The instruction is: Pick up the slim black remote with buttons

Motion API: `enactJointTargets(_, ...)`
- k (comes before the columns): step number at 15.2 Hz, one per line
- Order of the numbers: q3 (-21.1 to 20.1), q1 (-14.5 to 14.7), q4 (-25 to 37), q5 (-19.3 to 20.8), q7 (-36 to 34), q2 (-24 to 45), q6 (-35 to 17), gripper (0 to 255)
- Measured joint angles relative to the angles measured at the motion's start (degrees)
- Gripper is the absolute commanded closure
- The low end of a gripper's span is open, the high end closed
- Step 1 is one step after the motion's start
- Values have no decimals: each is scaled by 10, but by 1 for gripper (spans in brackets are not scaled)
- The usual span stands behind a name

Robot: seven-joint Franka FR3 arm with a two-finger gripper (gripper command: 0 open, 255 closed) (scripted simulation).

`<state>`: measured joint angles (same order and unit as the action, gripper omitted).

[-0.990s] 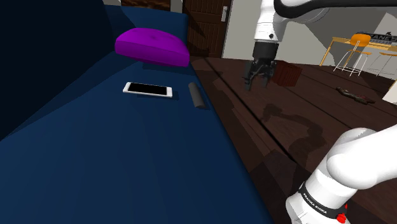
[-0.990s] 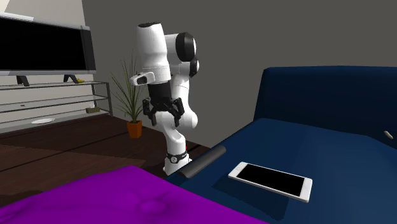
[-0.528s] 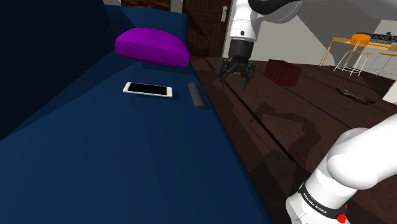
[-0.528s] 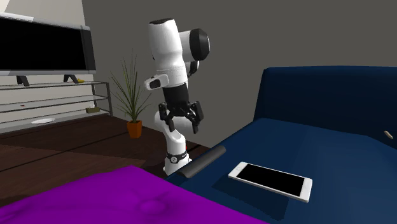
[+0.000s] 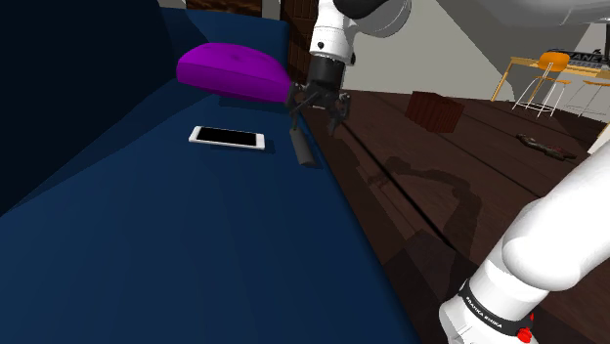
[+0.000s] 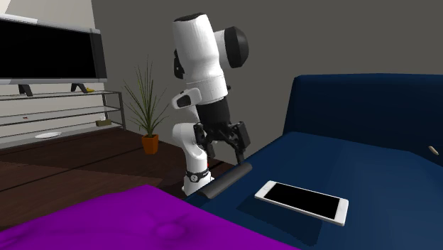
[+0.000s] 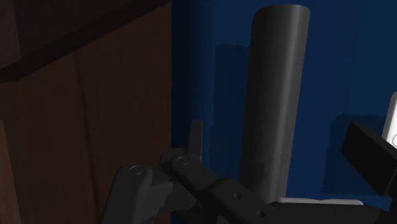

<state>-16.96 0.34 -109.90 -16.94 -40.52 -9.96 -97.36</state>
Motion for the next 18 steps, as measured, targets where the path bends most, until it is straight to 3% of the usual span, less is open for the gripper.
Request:
enactJointTargets(3,-8,3,13,-2,-22,22,-14,0)
enactJointTargets(9,-10,4,-26,-5,-16,26,-56,0)
enactJointTargets(10,-11,5,-29,-5,-16,26,-58,255)
enactJointTargets(18,-9,4,-26,-3,-17,24,-59,255)
